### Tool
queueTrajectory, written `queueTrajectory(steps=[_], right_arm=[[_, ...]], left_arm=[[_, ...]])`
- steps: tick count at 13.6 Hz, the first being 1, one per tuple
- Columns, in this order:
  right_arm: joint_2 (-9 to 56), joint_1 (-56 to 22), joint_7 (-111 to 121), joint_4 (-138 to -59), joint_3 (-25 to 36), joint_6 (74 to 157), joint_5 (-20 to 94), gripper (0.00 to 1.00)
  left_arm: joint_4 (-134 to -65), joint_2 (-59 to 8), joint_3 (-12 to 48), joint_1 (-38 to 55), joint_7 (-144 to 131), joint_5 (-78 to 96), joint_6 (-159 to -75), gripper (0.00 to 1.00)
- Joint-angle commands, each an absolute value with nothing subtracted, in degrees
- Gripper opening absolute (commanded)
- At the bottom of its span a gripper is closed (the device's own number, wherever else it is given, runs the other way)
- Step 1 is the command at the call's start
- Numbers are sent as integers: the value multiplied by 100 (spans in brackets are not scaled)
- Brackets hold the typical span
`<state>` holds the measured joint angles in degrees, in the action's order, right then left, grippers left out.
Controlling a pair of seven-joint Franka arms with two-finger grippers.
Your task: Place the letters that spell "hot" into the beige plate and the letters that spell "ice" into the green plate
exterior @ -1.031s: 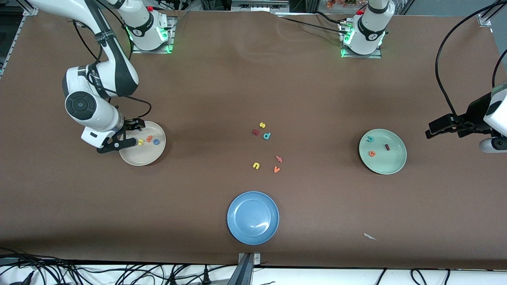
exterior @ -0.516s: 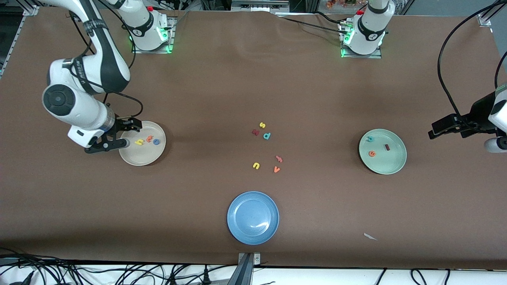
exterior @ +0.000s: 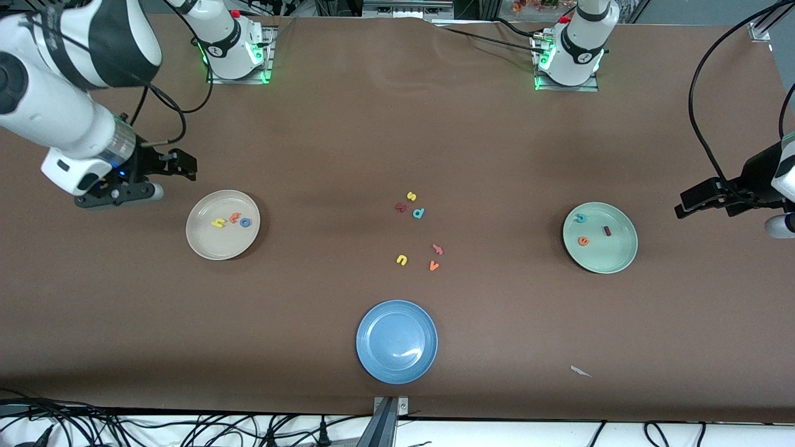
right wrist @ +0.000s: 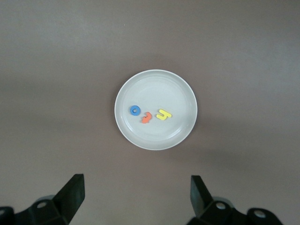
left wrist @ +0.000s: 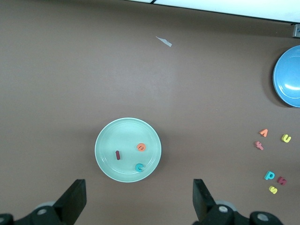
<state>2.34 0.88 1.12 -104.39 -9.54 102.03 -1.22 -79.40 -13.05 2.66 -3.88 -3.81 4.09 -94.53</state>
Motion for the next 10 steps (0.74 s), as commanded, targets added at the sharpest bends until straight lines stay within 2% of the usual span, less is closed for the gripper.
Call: queueTrajectory(steps=[1, 6, 10], right_arm=[[27, 114, 202, -10231, -845, 9949, -9, 100], [0, -79, 255, -10116, -71, 9958, 377, 100], [-44, -325, 202, -9888, -53, 9599, 316, 100]], left_arm=[[-7928, -1248, 246, -378, -316, 238, -9448, 100], [-7928, -1248, 246, -378, -316, 229, -9448, 100], [-7928, -1248, 255, -369, -316, 229, -9448, 100]])
